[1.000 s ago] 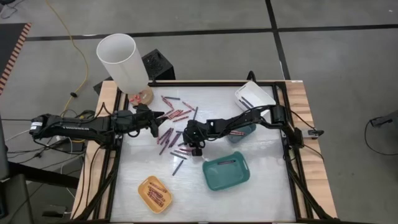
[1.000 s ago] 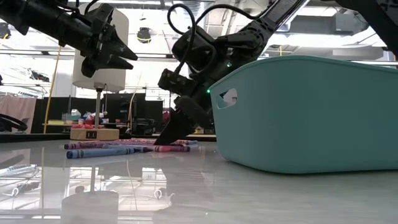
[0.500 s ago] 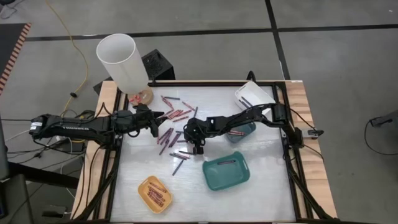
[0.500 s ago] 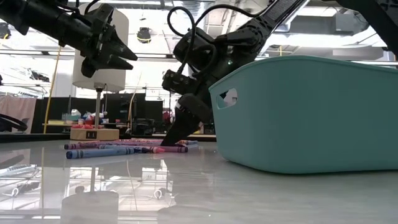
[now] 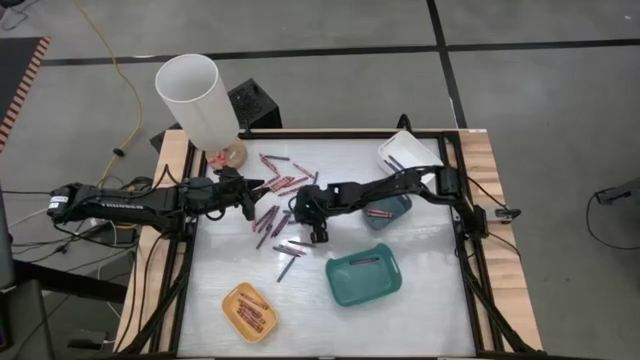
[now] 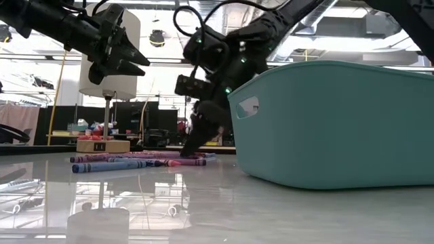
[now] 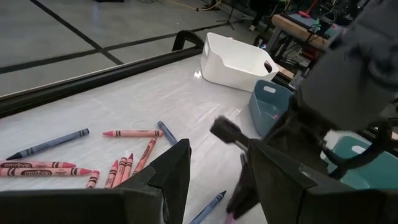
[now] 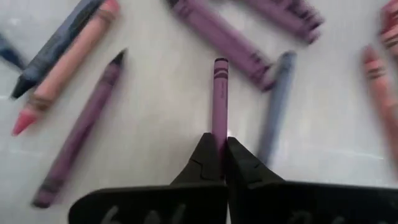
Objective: Sort crayons
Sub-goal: Put the purple crayon into the blue bin
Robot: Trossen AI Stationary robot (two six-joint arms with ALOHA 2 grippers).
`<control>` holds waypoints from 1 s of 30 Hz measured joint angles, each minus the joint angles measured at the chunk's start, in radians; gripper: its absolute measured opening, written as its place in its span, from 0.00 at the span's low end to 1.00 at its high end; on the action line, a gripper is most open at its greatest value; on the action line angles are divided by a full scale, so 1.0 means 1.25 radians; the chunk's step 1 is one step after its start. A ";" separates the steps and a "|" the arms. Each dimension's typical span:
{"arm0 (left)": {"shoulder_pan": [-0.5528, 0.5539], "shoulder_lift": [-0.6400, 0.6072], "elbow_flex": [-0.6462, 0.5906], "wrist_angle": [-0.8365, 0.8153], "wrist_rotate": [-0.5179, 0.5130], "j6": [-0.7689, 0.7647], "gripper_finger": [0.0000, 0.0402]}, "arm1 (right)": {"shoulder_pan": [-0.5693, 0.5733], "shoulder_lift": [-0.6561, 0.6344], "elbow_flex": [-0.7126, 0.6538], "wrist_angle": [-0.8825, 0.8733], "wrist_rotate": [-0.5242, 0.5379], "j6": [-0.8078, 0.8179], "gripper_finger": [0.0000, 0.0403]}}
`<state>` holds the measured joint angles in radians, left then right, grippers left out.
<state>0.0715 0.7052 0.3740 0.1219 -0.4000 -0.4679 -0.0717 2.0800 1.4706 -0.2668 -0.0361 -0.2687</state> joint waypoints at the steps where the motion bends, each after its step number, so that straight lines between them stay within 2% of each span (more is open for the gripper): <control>1: 0.000 0.000 0.000 0.000 0.000 0.000 0.38 | -0.001 -0.002 0.019 -0.028 0.003 -0.008 0.01; 5: 0.000 0.000 0.000 0.000 0.000 0.001 0.38 | -0.004 -0.009 0.094 -0.134 0.002 -0.035 0.01; 12: 0.000 0.000 0.000 0.000 0.002 0.000 0.38 | 0.018 -0.010 0.264 -0.447 -0.003 -0.065 0.01; 18: 0.000 0.000 0.000 0.000 0.002 0.000 0.38 | 0.073 -0.011 0.430 -0.739 -0.012 -0.063 0.01; 25: 0.000 0.000 0.000 0.000 0.003 -0.006 0.38 | 0.160 -0.012 0.599 -1.035 -0.035 0.040 0.01; 30: 0.000 0.000 0.000 0.000 0.003 -0.006 0.38 | 0.236 -0.038 0.612 -1.043 -0.039 0.168 0.01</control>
<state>0.0715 0.7048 0.3740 0.1219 -0.3962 -0.4759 0.2236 2.0324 2.2356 -1.5707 -0.0853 -0.0592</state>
